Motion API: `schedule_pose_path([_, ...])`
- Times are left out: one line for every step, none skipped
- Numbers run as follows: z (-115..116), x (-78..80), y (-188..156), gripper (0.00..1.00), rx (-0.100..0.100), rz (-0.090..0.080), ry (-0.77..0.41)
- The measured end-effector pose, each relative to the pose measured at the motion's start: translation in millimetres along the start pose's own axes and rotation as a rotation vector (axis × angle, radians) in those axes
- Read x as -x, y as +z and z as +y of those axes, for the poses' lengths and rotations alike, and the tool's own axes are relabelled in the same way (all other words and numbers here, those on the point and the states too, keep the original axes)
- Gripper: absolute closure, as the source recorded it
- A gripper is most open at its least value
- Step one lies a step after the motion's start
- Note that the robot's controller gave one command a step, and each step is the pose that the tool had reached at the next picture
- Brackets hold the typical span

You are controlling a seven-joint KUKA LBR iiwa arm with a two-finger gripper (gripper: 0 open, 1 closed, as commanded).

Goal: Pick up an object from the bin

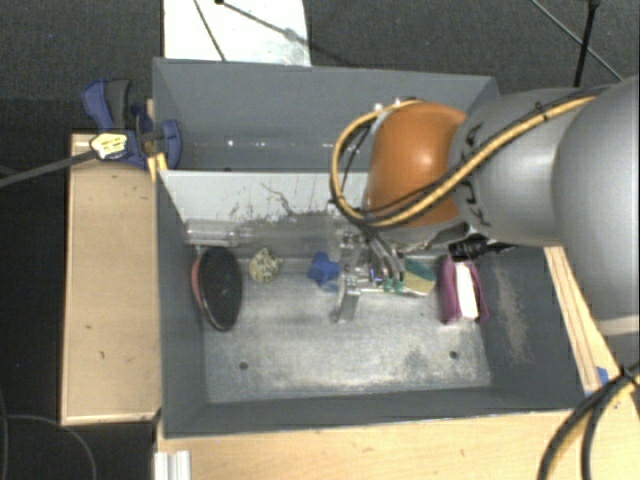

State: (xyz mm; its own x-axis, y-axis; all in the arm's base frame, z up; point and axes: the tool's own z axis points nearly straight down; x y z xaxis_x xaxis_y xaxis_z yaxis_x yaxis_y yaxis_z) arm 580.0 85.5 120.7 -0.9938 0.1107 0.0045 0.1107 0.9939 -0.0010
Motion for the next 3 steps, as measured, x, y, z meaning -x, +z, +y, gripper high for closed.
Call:
schedule_pose_path([-19,14.1,37,0.0,0.002,-0.008,0.144])
schedule_pose_path([-19,13.3,37,1.0,0.003,-0.006,0.144])
schedule_pose_path([-13,5.7,-65,1.0,0.005,-0.014,0.12])
